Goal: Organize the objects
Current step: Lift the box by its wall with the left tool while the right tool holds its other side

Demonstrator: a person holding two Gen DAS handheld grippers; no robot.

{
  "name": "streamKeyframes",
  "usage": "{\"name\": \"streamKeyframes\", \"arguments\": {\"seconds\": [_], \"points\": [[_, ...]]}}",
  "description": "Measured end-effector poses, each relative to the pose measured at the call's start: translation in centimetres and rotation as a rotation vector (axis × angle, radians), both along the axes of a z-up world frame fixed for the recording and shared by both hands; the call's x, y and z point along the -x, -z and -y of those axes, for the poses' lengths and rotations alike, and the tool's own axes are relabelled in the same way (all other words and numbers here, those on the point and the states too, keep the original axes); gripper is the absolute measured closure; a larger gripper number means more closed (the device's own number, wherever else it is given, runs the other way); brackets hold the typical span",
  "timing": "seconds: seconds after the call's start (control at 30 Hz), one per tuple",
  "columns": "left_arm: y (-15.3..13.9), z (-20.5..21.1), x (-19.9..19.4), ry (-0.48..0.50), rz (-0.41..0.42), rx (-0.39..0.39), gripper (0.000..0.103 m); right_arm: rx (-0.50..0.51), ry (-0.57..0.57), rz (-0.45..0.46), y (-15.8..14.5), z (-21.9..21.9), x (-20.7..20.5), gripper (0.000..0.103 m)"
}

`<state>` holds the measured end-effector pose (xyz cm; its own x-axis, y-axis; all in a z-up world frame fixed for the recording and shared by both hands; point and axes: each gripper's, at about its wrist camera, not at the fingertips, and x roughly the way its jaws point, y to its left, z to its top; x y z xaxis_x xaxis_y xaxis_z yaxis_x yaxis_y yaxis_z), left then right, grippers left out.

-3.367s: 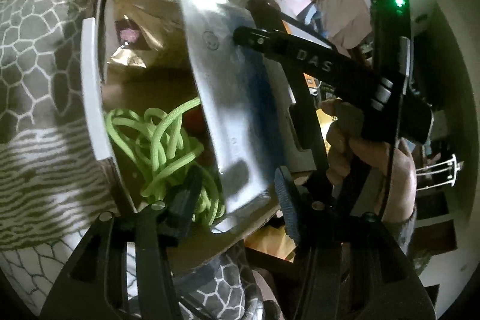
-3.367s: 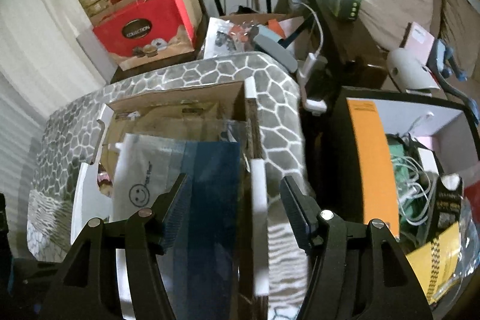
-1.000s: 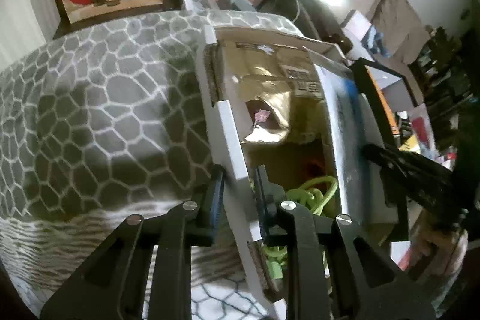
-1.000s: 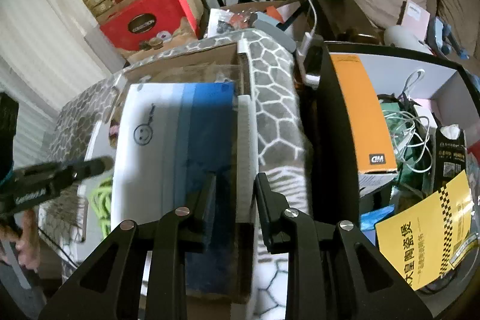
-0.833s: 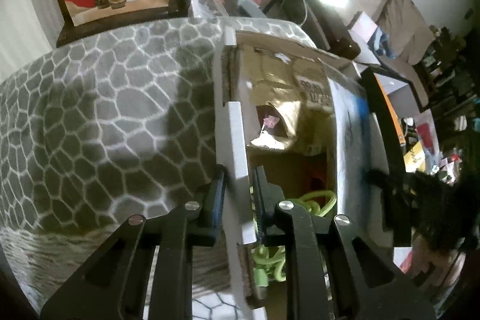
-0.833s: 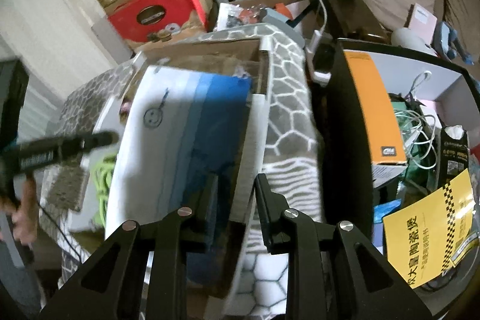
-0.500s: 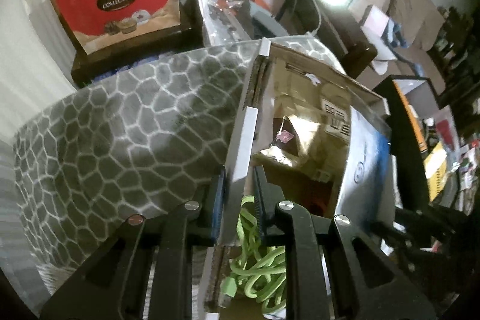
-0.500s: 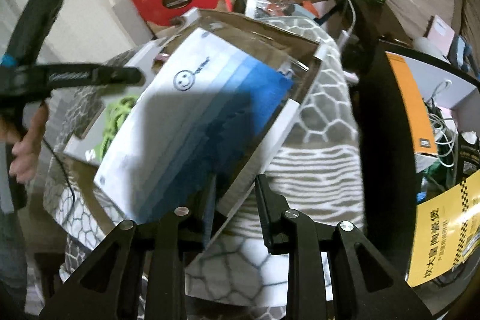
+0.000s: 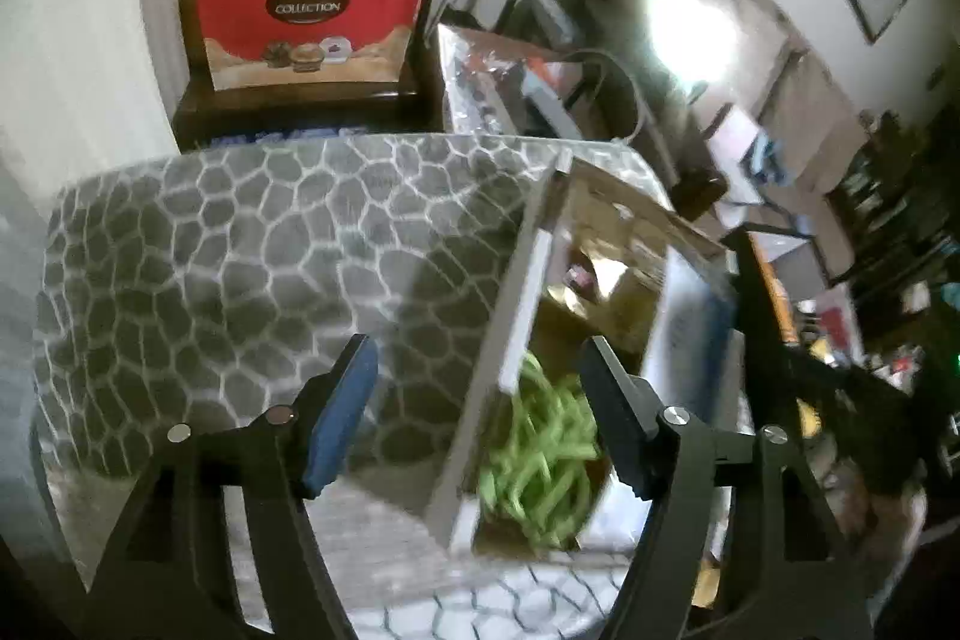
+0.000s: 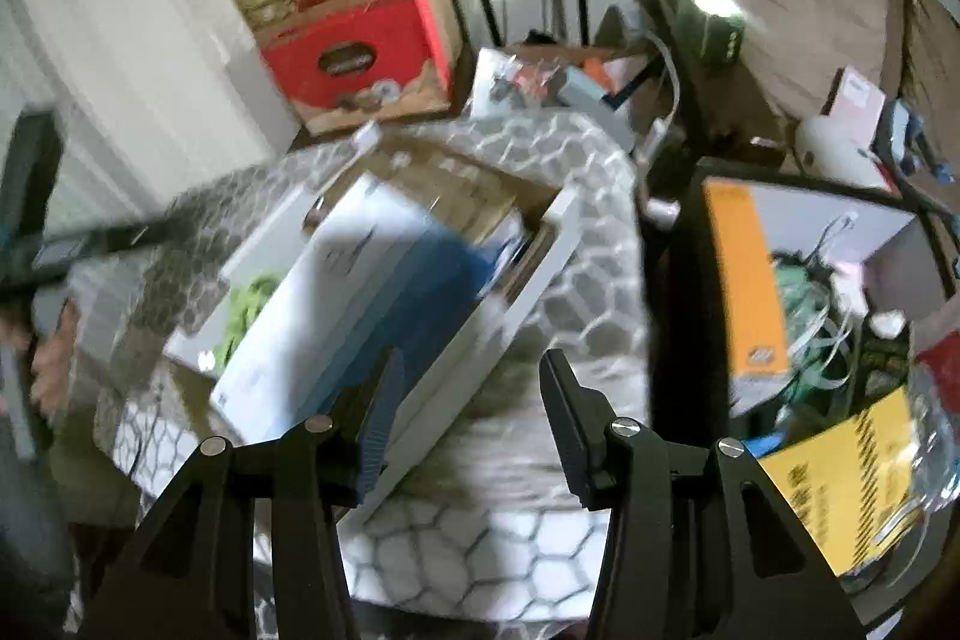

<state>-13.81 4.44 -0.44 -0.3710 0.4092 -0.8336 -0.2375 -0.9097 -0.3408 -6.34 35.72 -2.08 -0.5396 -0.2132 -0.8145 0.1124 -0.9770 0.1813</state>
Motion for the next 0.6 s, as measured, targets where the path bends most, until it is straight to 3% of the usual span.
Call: {"name": "streamKeyframes", "arguments": {"seconds": [0.27, 0.47, 0.6], "points": [[2.5, 2.0, -5.4, -0.046, 0.111, -0.142, 0.029, -0.056, -0.022, -0.033, -1.0, -0.5, 4.6, 0.048], [4.6, 1.1, -8.6, -0.078, 0.171, -0.261, 0.029, -0.066, -0.064, 0.003, -0.2, 0.1, 9.3, 0.048], [5.5, 0.1, -9.6, -0.107, 0.168, -0.303, 0.029, -0.060, -0.106, 0.041, 0.6, 1.1, 12.1, 0.052]]}}
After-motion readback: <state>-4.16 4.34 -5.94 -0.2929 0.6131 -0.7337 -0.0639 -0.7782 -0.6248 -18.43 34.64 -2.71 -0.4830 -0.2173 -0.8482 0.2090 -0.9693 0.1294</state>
